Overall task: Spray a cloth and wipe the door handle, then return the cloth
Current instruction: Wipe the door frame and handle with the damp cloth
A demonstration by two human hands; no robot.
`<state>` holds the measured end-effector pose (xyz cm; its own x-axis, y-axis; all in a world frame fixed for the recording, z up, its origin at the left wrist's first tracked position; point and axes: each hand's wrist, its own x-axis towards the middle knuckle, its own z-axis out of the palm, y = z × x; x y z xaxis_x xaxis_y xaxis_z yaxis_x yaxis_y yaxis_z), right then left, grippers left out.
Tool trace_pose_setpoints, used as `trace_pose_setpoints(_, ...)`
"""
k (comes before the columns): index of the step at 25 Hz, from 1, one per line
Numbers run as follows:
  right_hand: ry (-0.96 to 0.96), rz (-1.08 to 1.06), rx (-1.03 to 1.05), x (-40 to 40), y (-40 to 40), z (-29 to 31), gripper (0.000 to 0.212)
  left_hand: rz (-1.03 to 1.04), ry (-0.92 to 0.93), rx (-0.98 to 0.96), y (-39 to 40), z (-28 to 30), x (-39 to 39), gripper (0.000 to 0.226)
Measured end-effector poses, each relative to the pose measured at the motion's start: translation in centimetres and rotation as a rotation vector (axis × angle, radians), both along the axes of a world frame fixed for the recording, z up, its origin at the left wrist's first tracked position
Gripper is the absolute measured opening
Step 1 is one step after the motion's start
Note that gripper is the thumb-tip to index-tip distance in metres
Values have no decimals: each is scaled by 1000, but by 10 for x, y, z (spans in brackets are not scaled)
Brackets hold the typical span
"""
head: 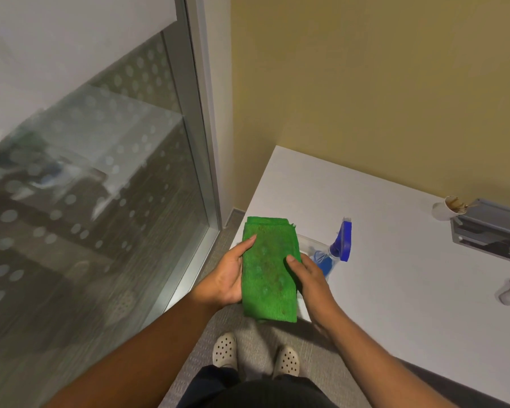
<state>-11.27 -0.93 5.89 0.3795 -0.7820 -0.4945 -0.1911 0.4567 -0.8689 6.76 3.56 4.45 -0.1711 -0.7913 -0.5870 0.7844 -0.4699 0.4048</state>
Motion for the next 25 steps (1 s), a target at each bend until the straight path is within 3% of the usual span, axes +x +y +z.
trace_pose_setpoints(7,-163,181,125,12,-8,8,41,109,-36,-58,43,18,4,63)
trace_pose_setpoints(11,-183,363,129,18,-1,11,38,319,-62,-57,85,26,-12,54)
trace_pose_setpoints(15,-215,570,99,30,18,19,37,555,-252,-130,144,25,-32,50)
trace_pose_setpoints(25,-271,1125,166,85,179,42,38,1146,-452,-49,343,48,-90,35)
